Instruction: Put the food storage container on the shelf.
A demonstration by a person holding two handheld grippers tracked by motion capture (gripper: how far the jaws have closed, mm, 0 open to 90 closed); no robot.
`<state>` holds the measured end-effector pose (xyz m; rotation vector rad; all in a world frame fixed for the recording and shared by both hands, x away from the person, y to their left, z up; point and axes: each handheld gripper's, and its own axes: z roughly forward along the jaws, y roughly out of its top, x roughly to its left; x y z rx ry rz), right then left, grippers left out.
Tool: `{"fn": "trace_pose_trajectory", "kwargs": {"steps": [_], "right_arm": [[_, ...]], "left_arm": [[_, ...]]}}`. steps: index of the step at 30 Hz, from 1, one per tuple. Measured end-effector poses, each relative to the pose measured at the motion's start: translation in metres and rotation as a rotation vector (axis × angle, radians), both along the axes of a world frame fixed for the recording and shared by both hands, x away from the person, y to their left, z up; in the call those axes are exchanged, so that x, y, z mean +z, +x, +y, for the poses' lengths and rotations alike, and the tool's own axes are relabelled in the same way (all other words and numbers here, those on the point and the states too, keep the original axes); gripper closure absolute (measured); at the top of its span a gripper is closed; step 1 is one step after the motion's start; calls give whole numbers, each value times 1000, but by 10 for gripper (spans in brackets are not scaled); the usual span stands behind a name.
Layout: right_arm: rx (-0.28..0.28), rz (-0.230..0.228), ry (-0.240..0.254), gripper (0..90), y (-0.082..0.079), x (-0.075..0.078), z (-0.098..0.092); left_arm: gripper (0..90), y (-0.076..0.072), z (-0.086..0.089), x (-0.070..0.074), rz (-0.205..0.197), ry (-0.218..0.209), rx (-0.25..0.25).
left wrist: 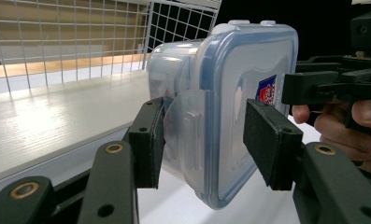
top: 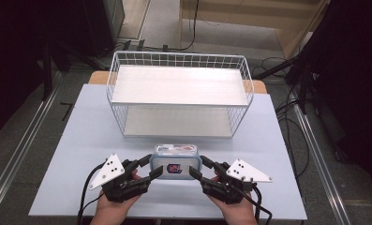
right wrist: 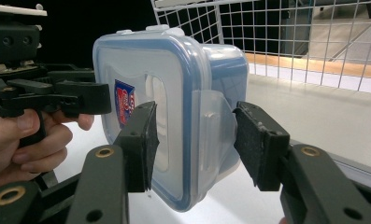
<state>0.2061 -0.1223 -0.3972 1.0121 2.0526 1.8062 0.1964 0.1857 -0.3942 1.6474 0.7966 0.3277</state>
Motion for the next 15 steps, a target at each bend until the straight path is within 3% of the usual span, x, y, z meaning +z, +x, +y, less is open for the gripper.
{"fn": "trace_pose_trajectory", "kwargs": {"steps": [8, 15], "right_arm": [[-2, 3, 7, 513, 1, 5, -1], [-6, -25, 27, 513, 8, 21, 0]], "left_arm": [[501, 1, -1, 7, 0, -5, -1], [502, 10, 1, 27, -42, -18, -5]]}}
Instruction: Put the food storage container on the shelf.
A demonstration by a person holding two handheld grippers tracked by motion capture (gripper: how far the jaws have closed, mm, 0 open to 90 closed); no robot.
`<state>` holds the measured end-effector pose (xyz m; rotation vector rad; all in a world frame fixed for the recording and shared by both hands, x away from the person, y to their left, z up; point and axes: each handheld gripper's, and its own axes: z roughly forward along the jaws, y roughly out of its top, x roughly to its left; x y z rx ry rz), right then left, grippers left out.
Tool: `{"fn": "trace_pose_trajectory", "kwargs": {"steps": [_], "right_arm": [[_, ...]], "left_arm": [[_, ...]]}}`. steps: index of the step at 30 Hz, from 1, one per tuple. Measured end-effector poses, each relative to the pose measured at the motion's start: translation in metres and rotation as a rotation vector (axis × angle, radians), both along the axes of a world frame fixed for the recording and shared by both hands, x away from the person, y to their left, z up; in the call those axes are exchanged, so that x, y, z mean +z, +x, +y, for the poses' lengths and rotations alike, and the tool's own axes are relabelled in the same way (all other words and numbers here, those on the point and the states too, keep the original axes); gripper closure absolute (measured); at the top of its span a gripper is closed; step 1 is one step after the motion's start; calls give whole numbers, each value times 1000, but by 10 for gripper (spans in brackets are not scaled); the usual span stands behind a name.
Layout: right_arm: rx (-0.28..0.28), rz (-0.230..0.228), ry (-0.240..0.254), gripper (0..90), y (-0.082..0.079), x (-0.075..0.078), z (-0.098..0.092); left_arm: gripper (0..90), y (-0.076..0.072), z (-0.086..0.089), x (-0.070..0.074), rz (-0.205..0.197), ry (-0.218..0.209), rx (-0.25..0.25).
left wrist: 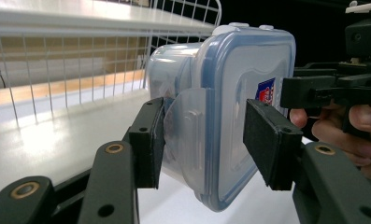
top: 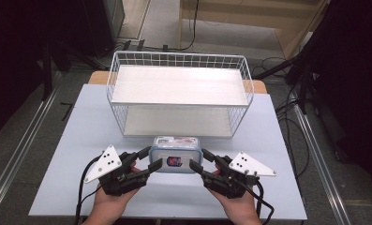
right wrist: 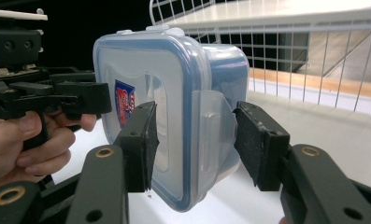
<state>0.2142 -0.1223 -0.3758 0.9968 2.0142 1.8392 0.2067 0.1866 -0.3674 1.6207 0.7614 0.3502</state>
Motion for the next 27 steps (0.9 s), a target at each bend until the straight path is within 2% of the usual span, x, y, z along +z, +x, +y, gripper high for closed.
{"fn": "trace_pose_trajectory", "kwargs": {"steps": [8, 27], "right_arm": [[-8, -7, 24, 513, 14, 16, -1], [-21, -24, 11, 513, 48, 45, -1]], "left_arm": [[503, 17, -1, 19, -13, -10, -7], [503, 55, -1, 42, -6, -27, -16]]}}
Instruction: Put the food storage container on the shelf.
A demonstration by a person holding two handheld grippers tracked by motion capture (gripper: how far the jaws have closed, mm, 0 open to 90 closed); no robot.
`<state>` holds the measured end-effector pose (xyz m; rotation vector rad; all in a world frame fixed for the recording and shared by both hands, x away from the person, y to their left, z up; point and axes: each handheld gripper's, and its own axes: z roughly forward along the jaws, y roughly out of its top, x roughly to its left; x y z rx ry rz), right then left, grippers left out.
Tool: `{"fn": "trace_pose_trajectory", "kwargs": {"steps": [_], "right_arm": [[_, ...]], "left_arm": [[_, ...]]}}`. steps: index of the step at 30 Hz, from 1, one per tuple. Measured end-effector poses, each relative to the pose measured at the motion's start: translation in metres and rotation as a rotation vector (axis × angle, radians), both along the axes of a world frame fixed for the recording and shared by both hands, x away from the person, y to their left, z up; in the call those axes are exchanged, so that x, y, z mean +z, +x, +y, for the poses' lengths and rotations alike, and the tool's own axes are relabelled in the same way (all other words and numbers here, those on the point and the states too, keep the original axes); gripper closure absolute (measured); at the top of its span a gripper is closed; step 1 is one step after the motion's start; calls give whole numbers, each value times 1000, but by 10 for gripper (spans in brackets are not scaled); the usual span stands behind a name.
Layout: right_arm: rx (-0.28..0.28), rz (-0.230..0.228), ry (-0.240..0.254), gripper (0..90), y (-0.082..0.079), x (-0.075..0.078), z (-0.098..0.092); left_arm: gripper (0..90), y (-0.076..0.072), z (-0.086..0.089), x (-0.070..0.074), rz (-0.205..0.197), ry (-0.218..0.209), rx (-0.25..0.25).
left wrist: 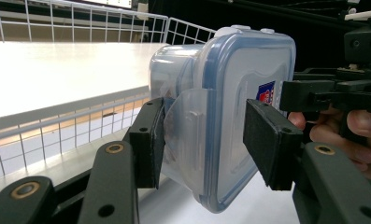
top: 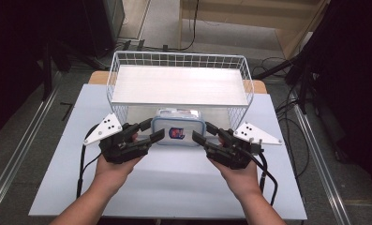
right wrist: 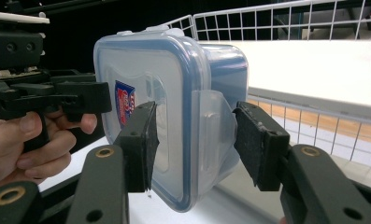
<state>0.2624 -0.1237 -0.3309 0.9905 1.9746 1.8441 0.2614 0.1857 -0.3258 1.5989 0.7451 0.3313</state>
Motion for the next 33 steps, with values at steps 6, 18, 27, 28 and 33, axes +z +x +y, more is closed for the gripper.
{"fn": "trace_pose_trajectory", "kwargs": {"steps": [6, 18, 27, 28, 33], "right_arm": [[-1, 8, 8, 514, 13, 3, 0], [-14, 10, 1, 514, 36, 19, 0], [-24, 9, 19, 514, 61, 34, -2], [-24, 9, 19, 514, 61, 34, -2], [-31, 31, 36, 513, 78, 38, -3]], "left_arm": [[503, 12, 0, 3, 3, -3, 5], [503, 41, 0, 16, 28, -24, -10], [504, 68, -2, 33, 16, -25, -11], [503, 68, -2, 33, 16, -25, -11], [503, 85, -3, 38, 29, -49, -5]]}}
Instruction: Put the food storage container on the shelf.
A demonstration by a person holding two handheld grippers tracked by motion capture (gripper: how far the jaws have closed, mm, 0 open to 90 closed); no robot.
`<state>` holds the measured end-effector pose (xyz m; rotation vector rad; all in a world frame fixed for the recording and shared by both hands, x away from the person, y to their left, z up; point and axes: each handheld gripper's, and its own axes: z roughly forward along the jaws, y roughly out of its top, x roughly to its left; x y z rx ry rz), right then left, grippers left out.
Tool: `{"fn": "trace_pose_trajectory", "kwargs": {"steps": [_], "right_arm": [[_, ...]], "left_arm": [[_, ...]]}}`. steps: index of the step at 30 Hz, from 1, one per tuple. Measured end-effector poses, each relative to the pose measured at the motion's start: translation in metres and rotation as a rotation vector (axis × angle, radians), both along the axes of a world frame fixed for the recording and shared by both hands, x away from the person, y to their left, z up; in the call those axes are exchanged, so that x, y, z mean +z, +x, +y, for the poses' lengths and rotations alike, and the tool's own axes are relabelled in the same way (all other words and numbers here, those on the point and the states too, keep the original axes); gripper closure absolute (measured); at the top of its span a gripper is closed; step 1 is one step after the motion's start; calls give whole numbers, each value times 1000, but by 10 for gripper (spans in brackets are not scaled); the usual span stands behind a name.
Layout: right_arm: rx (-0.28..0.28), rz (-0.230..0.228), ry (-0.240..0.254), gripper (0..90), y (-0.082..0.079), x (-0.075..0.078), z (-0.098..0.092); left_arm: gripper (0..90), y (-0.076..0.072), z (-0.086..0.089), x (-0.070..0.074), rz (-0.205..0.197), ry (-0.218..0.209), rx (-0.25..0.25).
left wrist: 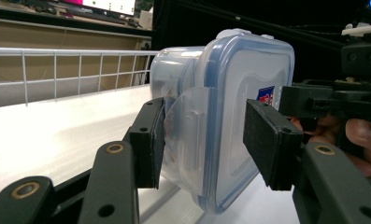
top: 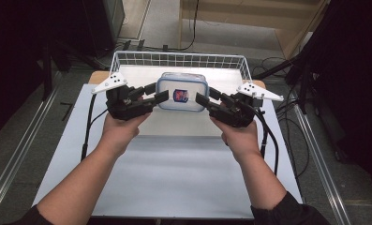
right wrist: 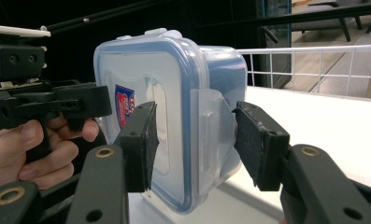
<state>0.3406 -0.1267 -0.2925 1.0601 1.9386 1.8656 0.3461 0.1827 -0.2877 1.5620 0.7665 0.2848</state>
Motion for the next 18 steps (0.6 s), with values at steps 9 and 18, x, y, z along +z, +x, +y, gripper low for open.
{"fn": "trace_pose_trajectory", "kwargs": {"steps": [9, 18], "right_arm": [[11, 36, 0, 516, 20, 9, 2], [32, 121, 55, 538, 34, 9, 1]], "left_arm": [[506, 18, 5, 5, 53, -32, 0], [518, 34, 12, 0, 162, -115, -22]]}}
